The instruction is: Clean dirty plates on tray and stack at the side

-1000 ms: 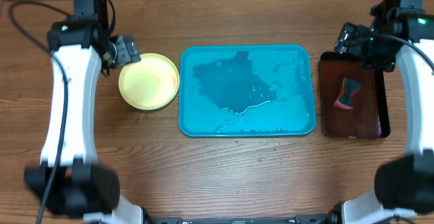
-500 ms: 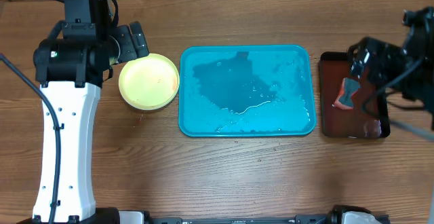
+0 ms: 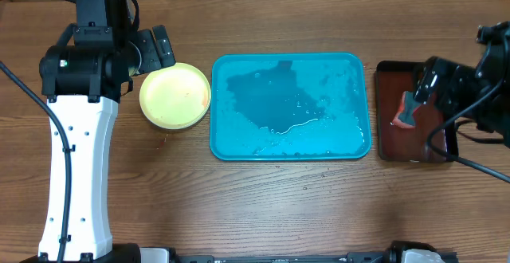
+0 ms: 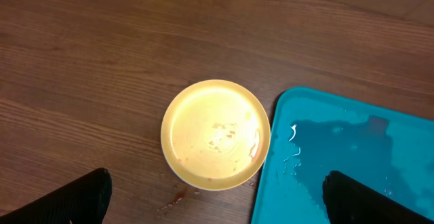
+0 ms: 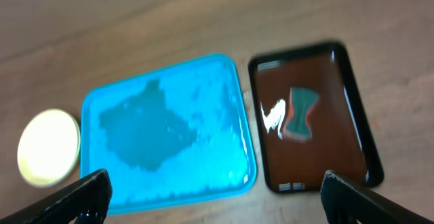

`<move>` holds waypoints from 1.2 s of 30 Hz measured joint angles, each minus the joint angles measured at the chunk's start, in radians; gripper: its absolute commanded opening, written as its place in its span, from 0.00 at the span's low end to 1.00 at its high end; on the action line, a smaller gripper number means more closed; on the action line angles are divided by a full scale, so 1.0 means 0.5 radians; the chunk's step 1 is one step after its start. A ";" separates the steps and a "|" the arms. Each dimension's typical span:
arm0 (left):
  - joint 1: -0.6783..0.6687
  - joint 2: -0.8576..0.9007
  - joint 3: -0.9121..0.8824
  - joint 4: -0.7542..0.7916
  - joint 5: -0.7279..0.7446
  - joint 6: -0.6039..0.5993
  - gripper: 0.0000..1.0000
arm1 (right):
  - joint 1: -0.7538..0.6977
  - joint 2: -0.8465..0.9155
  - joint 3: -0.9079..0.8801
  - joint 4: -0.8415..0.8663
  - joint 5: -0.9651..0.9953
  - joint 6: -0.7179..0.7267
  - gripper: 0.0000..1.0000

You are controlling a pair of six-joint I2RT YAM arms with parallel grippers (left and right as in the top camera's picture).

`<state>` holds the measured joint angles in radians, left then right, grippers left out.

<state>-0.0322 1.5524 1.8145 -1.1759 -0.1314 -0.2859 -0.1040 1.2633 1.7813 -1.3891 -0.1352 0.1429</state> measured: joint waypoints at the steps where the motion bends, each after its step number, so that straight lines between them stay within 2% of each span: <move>1: 0.000 0.000 0.000 0.001 0.001 0.000 1.00 | -0.001 -0.007 -0.018 0.070 0.000 -0.005 1.00; 4: 0.000 0.000 0.000 0.001 0.001 0.000 1.00 | 0.014 -0.053 -0.154 0.412 0.004 -0.016 1.00; 8: 0.000 0.000 0.000 0.001 0.000 0.000 1.00 | 0.108 -0.243 -0.558 0.914 0.011 -0.025 1.00; 15: 0.000 0.000 -0.001 0.000 0.001 -0.001 1.00 | 0.272 -0.909 -1.595 1.897 0.087 -0.027 1.00; 19: 0.000 0.000 -0.001 0.000 0.002 -0.001 1.00 | 0.294 -1.337 -2.191 2.317 0.129 -0.026 1.00; 24: 0.000 0.000 -0.001 0.000 0.002 -0.001 1.00 | 0.307 -1.886 -2.871 2.638 0.146 -0.024 1.00; 28: 0.000 0.000 -0.001 0.000 0.002 -0.001 1.00 | 0.336 -2.256 -3.246 2.754 0.152 -0.025 1.00; 32: 0.000 0.000 -0.001 0.000 0.002 -0.001 1.00 | 0.343 -2.473 -3.465 2.797 0.153 -0.024 1.00; 36: 0.000 0.000 -0.001 -0.001 0.002 -0.001 1.00 | 0.343 -2.495 -3.526 2.794 0.152 -0.024 1.00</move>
<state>-0.0322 1.5524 1.8141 -1.1763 -0.1307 -0.2863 0.0673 0.0158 0.0185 0.0078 -0.0593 0.1307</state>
